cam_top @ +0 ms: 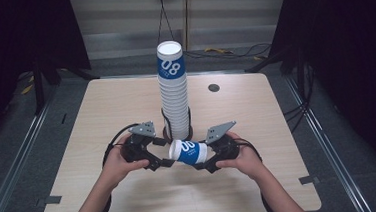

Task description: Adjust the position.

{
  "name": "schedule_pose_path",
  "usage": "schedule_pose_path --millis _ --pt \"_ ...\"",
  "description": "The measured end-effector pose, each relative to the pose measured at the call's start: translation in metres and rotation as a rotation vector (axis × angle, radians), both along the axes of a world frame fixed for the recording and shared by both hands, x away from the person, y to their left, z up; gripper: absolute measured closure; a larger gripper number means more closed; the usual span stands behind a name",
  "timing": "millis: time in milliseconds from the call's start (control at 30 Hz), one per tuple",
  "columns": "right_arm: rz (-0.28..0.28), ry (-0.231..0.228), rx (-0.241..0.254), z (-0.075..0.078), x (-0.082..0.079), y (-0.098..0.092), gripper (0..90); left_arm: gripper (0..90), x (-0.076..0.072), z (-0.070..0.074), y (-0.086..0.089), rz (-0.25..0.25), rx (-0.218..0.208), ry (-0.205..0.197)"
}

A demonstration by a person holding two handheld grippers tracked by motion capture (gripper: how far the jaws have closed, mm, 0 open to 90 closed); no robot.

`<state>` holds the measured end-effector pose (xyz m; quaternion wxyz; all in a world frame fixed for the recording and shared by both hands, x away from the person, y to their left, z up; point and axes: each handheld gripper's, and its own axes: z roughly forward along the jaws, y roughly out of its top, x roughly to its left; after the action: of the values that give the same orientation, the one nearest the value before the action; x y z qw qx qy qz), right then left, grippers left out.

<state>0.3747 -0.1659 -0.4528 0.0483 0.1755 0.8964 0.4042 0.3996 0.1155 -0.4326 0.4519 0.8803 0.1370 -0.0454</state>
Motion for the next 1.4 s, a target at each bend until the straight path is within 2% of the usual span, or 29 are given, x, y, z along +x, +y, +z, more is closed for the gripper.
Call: schedule_pose_path --millis 200,300,400,600,1100,1133,1200,1367,1400 --pt "0.021 0.005 -0.061 0.006 0.002 -0.002 19.8 15.8 0.001 0.0 -0.001 0.001 0.008 -0.009" --pt "0.017 0.009 -0.061 0.008 0.004 -0.002 19.7 15.7 0.0 -0.001 -0.001 -0.001 0.022 -0.016" --pt "0.028 -0.001 -0.084 0.011 0.006 -0.003 19.7 15.9 0.0 -0.001 -0.001 -0.004 0.024 -0.014" --pt "0.054 0.01 -0.15 0.015 0.009 0.002 19.6 15.9 0.0 -0.001 0.002 0.006 0.041 -0.023" --pt "0.102 0.017 -0.236 0.026 0.013 0.009 19.4 16.0 -0.001 -0.001 0.002 0.006 0.058 -0.028" --pt "0.111 0.022 -0.259 0.027 0.013 0.01 19.4 16.0 -0.001 -0.001 0.002 0.006 0.06 -0.028" --pt "0.112 0.027 -0.266 0.027 0.013 0.011 19.4 16.0 -0.001 -0.001 0.002 0.005 0.063 -0.029" --pt "0.143 0.033 -0.318 0.028 0.014 0.017 19.3 16.1 -0.001 -0.001 0.001 0.005 0.07 -0.035" --pt "0.15 0.03 -0.332 0.029 0.014 0.018 19.3 16.1 -0.002 0.0 0.002 0.004 0.089 -0.038"
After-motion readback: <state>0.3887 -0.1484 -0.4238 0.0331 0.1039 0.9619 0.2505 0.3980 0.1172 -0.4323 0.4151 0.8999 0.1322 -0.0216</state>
